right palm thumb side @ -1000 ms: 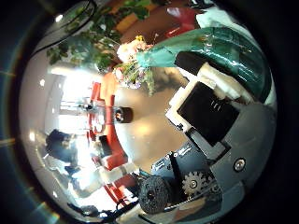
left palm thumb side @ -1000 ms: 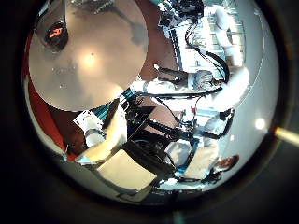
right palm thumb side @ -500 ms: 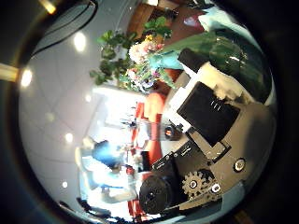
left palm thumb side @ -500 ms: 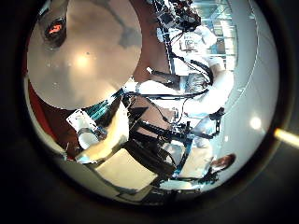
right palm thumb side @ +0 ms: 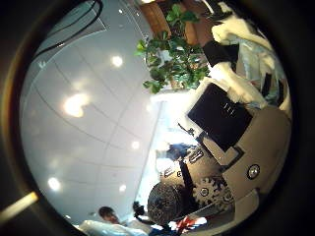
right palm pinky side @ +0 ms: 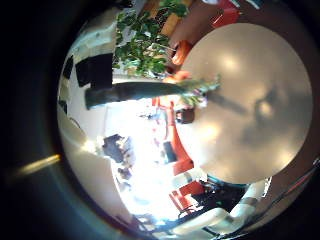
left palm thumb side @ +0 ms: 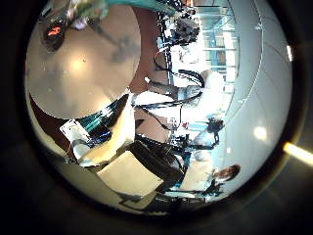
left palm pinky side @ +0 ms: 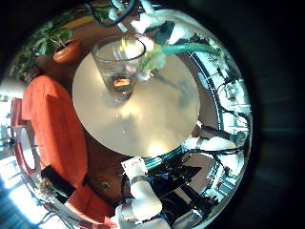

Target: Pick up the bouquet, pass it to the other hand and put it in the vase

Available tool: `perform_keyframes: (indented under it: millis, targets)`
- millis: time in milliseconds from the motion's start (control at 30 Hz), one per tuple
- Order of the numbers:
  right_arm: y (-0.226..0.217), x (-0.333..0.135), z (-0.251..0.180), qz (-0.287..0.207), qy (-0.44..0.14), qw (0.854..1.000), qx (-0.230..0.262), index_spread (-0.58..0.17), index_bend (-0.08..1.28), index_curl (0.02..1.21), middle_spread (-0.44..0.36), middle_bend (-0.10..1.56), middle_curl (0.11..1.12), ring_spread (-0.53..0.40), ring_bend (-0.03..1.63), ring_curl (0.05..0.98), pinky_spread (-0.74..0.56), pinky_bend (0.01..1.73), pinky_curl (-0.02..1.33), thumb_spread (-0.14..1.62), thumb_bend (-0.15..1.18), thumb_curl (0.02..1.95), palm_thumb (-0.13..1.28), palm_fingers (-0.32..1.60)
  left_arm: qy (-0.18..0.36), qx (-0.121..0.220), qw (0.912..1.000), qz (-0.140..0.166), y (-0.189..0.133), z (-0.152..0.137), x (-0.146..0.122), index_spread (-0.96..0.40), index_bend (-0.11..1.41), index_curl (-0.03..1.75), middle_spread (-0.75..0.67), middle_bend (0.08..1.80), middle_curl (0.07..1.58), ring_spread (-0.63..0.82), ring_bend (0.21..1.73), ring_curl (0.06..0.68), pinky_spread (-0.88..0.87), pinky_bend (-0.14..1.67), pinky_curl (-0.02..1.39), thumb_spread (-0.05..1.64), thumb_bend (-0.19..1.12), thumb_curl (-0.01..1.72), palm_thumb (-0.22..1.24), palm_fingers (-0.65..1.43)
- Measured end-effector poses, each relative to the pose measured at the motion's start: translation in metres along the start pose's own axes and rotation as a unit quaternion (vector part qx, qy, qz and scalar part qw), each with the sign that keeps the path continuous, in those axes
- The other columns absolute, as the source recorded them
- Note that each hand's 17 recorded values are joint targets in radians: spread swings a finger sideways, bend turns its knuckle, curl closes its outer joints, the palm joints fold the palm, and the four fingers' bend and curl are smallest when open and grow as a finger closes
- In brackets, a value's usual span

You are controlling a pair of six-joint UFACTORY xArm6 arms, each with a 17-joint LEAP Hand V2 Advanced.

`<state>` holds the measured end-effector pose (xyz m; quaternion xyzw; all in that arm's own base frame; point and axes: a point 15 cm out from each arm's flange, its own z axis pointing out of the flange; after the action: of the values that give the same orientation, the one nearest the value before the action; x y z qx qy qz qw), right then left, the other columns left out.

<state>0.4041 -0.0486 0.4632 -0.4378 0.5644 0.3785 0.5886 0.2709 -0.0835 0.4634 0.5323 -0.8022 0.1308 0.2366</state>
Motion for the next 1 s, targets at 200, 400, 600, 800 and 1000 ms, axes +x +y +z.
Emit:
perform_keyframes:
  millis: [200, 400, 600, 800, 1000]
  targets:
    - [-0.005, 0.019, -0.005, 0.005, 0.041, 0.999, 0.010, -0.225, 1.19, 0.90, -0.143, 1.35, 0.87, -0.193, 1.46, 0.721, -0.20, 1.26, 0.90, 0.91, 0.01, 1.23, 1.14, 1.12, 0.000, -0.001, 1.0000, 0.002, 0.002, 0.000, 0.001, 0.16, 0.17, 0.33, 0.33, 0.23, 0.36, 0.50, 0.51, 0.219, 0.48, 0.19, 0.28, 1.10, -0.02, 0.35, 0.47, 0.17]
    - [-0.003, 0.034, -0.011, 0.008, 0.101, 0.995, -0.006, -0.231, 1.16, 0.91, -0.153, 1.32, 0.87, -0.202, 1.44, 0.725, -0.20, 1.27, 0.91, 0.94, -0.04, 1.18, 0.96, 1.06, -0.001, -0.002, 1.0000, 0.005, 0.004, 0.000, 0.005, 0.16, 0.17, 0.33, 0.33, 0.23, 0.36, 0.49, 0.51, 0.217, 0.48, 0.19, 0.28, 1.10, -0.02, 0.35, 0.47, 0.17]
    - [-0.007, 0.053, -0.027, 0.008, 0.173, 0.985, 0.000, -0.252, 0.99, 0.87, -0.163, 1.21, 0.83, -0.207, 1.35, 0.681, -0.27, 1.20, 0.85, 0.99, -0.03, 1.06, 0.87, 0.96, 0.000, -0.001, 1.0000, 0.007, 0.007, -0.001, 0.007, 0.16, 0.17, 0.33, 0.33, 0.23, 0.36, 0.49, 0.52, 0.214, 0.48, 0.19, 0.28, 1.11, -0.02, 0.35, 0.47, 0.17]
    - [-0.001, 0.082, -0.057, 0.012, 0.292, 0.956, -0.023, -0.284, 0.79, 0.82, -0.160, 1.11, 0.79, -0.210, 1.29, 0.642, -0.37, 1.08, 0.78, 1.02, -0.03, 0.94, 0.82, 0.71, -0.001, 0.000, 1.0000, 0.010, 0.008, 0.000, 0.009, 0.16, 0.17, 0.33, 0.33, 0.23, 0.36, 0.50, 0.51, 0.209, 0.48, 0.19, 0.29, 1.11, -0.02, 0.35, 0.47, 0.17]
    - [0.033, 0.119, -0.059, 0.051, 0.426, 0.896, -0.116, -0.313, 0.59, 0.74, -0.158, 1.02, 0.74, -0.184, 1.20, 0.587, -0.25, 0.89, 0.71, 1.03, -0.04, 0.81, 0.76, 0.32, 0.001, -0.003, 0.9999, 0.010, 0.006, 0.003, 0.008, 0.16, 0.17, 0.33, 0.33, 0.23, 0.36, 0.50, 0.51, 0.205, 0.48, 0.19, 0.29, 1.11, -0.02, 0.35, 0.47, 0.17]
